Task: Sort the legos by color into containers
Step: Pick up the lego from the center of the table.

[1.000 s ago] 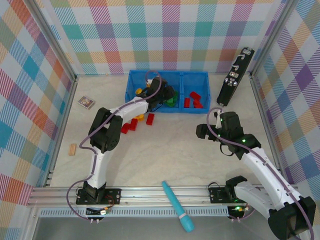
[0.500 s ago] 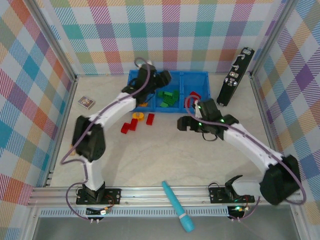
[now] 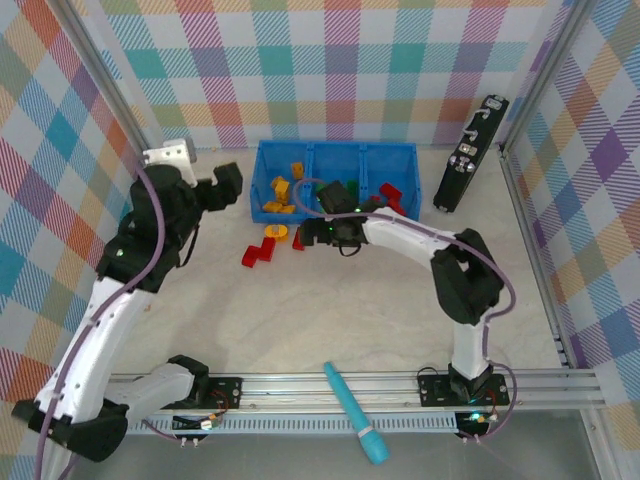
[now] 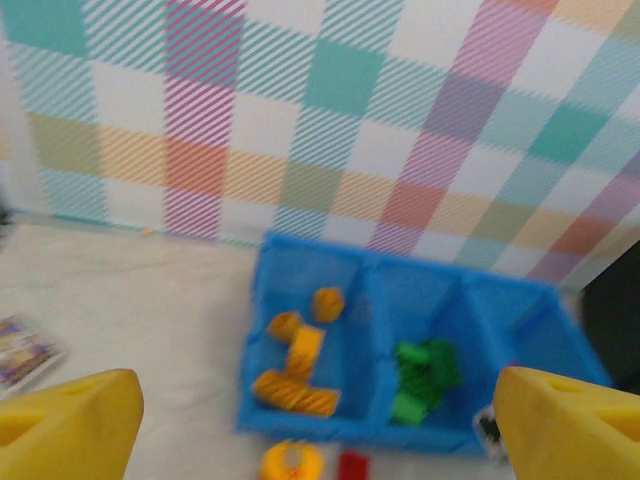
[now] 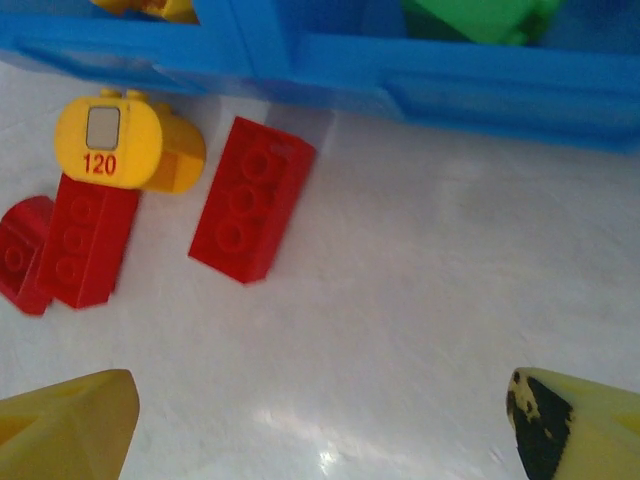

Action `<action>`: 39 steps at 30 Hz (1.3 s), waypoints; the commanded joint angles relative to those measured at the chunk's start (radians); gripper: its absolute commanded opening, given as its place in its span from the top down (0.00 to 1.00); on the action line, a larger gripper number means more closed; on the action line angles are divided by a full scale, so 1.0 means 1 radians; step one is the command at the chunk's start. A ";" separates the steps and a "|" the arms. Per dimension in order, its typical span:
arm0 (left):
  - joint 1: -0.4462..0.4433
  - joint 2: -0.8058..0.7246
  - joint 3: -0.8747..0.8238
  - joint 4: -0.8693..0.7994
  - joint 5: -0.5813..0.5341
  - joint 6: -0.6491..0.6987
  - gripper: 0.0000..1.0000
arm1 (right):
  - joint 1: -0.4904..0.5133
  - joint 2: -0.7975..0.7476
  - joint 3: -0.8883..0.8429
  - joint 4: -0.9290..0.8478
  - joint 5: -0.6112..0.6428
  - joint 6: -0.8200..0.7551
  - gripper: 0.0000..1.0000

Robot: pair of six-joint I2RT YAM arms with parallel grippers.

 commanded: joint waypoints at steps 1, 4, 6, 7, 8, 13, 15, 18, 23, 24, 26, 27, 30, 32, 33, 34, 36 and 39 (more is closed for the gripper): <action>0.006 -0.070 -0.007 -0.191 -0.063 0.136 0.08 | 0.025 0.088 0.093 -0.008 0.051 0.030 0.06; 0.009 -0.090 0.029 -0.276 -0.046 0.191 0.07 | 0.045 0.175 0.181 -0.030 0.083 0.031 0.07; 0.011 -0.084 0.060 -0.325 -0.024 0.219 0.06 | 0.055 0.234 0.249 -0.059 0.102 0.029 0.08; 0.011 -0.079 0.071 -0.344 -0.015 0.232 0.06 | 0.060 0.265 0.283 -0.073 0.113 0.027 0.08; 0.011 -0.076 0.078 -0.359 -0.012 0.242 0.06 | 0.064 0.296 0.316 -0.088 0.124 0.026 0.08; 0.015 -0.069 0.048 -0.356 -0.024 0.308 0.04 | 0.072 0.405 0.439 -0.171 0.150 0.017 0.17; 0.030 -0.055 0.019 -0.344 -0.020 0.328 0.04 | 0.071 0.420 0.449 -0.186 0.159 0.019 0.22; 0.043 -0.041 -0.036 -0.292 0.021 0.322 0.03 | 0.072 0.428 0.448 -0.203 0.176 0.016 0.35; 0.046 0.008 -0.062 -0.252 0.078 0.301 0.03 | 0.072 0.407 0.413 -0.218 0.192 0.005 0.55; 0.047 0.016 -0.059 -0.253 0.086 0.299 0.03 | 0.071 0.391 0.393 -0.213 0.194 0.006 0.57; 0.048 0.033 -0.064 -0.249 0.095 0.294 0.03 | 0.072 0.340 0.331 -0.200 0.192 0.004 0.62; 0.048 0.039 -0.071 -0.246 0.094 0.290 0.03 | 0.072 0.311 0.300 -0.195 0.192 -0.002 0.64; 0.049 0.057 -0.097 -0.233 0.093 0.278 0.03 | 0.072 0.178 0.176 -0.176 0.206 -0.030 0.67; 0.051 0.072 -0.115 -0.219 0.091 0.269 0.00 | 0.072 0.066 0.093 -0.175 0.228 -0.062 0.68; 0.052 0.079 -0.118 -0.216 0.103 0.267 0.00 | 0.072 0.017 0.064 -0.183 0.242 -0.076 0.68; 0.053 0.092 -0.117 -0.218 0.120 0.259 0.00 | 0.071 -0.032 0.034 -0.193 0.260 -0.093 0.69; 0.057 0.123 -0.120 -0.217 0.159 0.231 0.00 | 0.072 -0.136 -0.009 -0.215 0.288 -0.120 0.69; 0.057 0.151 -0.165 -0.167 0.156 0.163 0.03 | 0.067 -0.274 -0.042 -0.250 0.338 -0.166 0.69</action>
